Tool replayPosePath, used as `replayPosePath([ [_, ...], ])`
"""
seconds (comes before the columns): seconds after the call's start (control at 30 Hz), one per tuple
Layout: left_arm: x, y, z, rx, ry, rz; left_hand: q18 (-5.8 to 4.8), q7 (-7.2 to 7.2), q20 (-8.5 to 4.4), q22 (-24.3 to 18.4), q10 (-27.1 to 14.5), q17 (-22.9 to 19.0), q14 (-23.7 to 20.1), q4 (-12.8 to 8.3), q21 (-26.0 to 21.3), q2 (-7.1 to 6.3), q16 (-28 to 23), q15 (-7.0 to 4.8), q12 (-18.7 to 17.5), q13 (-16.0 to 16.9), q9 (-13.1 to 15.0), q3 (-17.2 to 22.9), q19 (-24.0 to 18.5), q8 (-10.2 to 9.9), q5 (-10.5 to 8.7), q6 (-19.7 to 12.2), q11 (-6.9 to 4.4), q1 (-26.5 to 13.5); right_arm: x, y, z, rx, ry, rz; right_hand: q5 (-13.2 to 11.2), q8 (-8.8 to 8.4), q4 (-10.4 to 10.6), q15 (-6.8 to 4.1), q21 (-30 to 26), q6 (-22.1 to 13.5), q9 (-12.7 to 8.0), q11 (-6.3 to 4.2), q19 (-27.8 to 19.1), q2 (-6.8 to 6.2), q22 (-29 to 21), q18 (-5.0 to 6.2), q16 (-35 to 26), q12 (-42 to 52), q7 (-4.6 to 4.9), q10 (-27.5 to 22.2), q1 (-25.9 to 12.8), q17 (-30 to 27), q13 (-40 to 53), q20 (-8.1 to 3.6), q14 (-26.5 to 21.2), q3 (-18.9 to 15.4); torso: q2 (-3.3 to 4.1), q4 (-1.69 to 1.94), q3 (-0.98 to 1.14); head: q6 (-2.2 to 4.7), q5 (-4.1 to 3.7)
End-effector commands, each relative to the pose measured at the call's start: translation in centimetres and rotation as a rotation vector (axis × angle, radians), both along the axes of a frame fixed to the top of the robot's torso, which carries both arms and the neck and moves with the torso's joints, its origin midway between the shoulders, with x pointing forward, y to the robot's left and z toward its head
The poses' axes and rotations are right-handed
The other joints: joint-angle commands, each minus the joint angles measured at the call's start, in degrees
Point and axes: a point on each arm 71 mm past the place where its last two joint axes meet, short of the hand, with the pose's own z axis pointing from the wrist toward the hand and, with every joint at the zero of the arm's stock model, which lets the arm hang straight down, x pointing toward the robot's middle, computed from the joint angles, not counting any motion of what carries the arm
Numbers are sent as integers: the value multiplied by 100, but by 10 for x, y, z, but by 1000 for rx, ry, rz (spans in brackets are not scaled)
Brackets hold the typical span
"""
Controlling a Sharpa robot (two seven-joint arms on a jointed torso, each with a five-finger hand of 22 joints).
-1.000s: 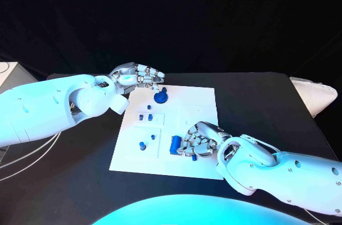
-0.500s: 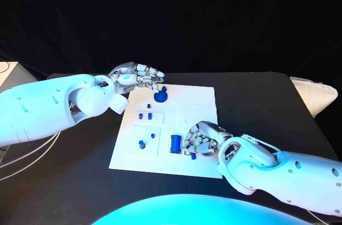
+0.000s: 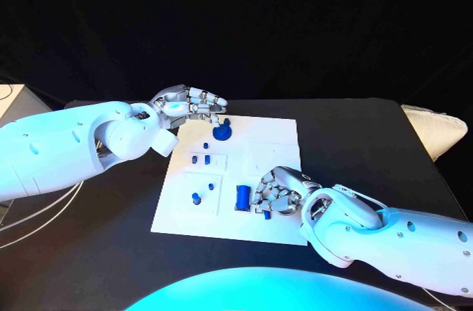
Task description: Assemble the parts on the task board
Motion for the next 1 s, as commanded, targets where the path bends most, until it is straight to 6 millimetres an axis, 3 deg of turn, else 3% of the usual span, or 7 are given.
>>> replayPosePath([
  [0.03, -1, -2, 1, -10, -1, -18, 67, 32, 34, -6, -23, -6, -41, 36, -15, 21, 39, 2, -23, 7, -1, -13, 14, -31, 24, -1, 7, -18, -2, 2, 0, 13, 2, 27, -32, 22, -1, -30, 8, 15, -8, -27, 554, -47, 1464, -95, 36, 20, -3, 589, -50, 1505, 1507, -49, 587, 44, -5, 1, -3, -4, 4],
  [0.33, -1, -2, 1, -10, -1, -19, 69, 30, 34, -21, -27, -7, -50, 44, -40, 23, 48, 1, -22, 9, 2, -6, 31, -31, 25, 2, 7, -9, -1, -3, 0, 25, 7, 15, -96, 12, -7, -17, -53, -25, -28, -10, 536, -105, 1447, -83, 36, -54, 18, 556, -222, 1505, 1467, -38, 587, 126, -8, -1, -8, -3, 13],
  [0.53, -1, -2, 1, -10, -1, -17, 69, 30, 34, -21, -27, -7, -50, 44, -40, 23, 48, 1, -22, 9, 2, -6, 31, -31, 25, 2, 7, -9, 0, -22, -1, 0, 14, -22, -145, -313, -16, 120, -149, -399, -190, 166, 507, -241, 1421, -65, 36, -163, 234, 504, -336, 1505, 1409, 58, 587, 281, -18, -18, -12, -5, 15],
  [0.77, -1, -1, 1, -9, -1, -15, 69, 30, 34, -21, -27, -7, -50, 44, -40, 23, 48, 1, -22, 9, 2, -6, 31, -31, 25, 2, 7, -9, -1, -45, 2, -57, -7, -43, -256, -367, -18, 171, -198, -395, -212, 217, 492, -373, 1408, -55, 35, -225, 280, 472, -363, 1503, 1378, 111, 586, 278, -23, -49, -7, -10, 16],
  [0.87, 0, -1, 0, -8, 0, -15, 69, 30, 34, -21, -27, -7, -50, 44, -40, 23, 48, 1, -22, 9, 2, -6, 31, -31, 25, 2, 7, -9, -2, -50, -1, -100, -14, -42, -389, -351, 7, 193, -306, -356, -197, 238, 459, -478, 1379, -33, 8, -325, 293, 419, -657, 1461, 1326, 146, 575, 147, -28, -68, -2, -11, 28],
  [0.97, 0, -2, 0, -9, 0, -17, 69, 30, 34, -21, -27, -7, -50, 44, -40, 23, 48, 1, -22, 9, 2, -6, 31, -31, 25, 2, 7, -9, -3, -51, -4, -133, -22, -39, -76, -312, 5, 191, -380, -370, -161, 230, 437, -514, 1360, -18, -9, -411, 280, 373, -903, 1436, 1282, 155, 568, -86, -31, -74, 2, -2, 27],
  [1.0, 0, -2, 0, -9, 1, -17, 69, 30, 34, -21, -27, -7, -50, 44, -40, 23, 48, 1, -22, 9, 2, -6, 31, -31, 25, 2, 7, -9, -3, -51, -5, -142, -25, -37, 295, -293, -1, 190, -421, -410, -137, 236, 425, -485, 1349, -10, -12, -472, 280, 339, -925, 1433, 1250, 155, 567, -406, -32, -74, 3, -2, 29],
])
